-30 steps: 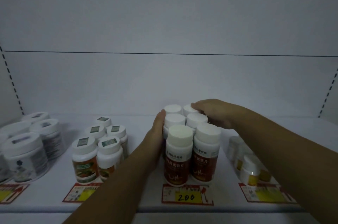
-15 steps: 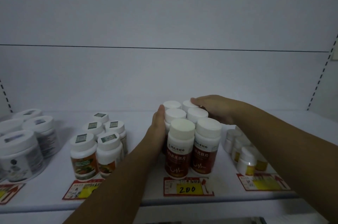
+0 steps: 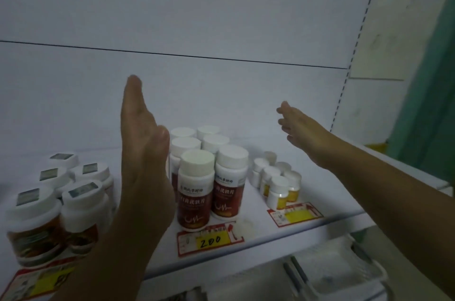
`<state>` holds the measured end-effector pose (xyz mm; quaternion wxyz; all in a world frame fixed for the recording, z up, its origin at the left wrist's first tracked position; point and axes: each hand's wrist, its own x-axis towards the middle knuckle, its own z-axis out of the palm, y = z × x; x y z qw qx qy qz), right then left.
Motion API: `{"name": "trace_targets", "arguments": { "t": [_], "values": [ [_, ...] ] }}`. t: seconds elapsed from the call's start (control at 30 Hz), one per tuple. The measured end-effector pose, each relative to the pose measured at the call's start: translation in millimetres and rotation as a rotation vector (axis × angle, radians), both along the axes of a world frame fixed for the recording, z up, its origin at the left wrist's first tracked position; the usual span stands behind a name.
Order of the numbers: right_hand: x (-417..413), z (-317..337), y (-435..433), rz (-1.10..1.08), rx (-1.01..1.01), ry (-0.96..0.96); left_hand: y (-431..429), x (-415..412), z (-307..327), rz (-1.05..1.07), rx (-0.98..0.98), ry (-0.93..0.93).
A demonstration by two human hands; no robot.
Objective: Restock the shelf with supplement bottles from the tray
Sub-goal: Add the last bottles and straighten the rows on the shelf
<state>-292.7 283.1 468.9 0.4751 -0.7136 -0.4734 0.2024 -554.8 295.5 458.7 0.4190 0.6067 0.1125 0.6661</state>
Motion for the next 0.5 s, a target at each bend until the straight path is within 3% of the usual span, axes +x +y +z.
{"name": "trace_targets", "arguments": {
  "t": [0.1,0.27,0.37,0.5],
  "values": [
    [10.8,-24.2,-17.3,0.017,0.014,0.055,-35.9,29.3,10.9,-0.148,-0.024,0.024],
    [15.0,-62.4,-24.9,0.161,0.052,0.159,-71.8,100.7,-18.4,-0.276,-0.219,0.385],
    [18.8,-73.7,-25.0,0.274,0.018,0.244,-65.2,124.0,-43.0,-0.121,-0.264,0.627],
    [23.0,-79.1,-23.2,0.395,0.016,0.187,-42.5,153.4,-40.1,0.149,-0.341,0.904]
  ]
}}
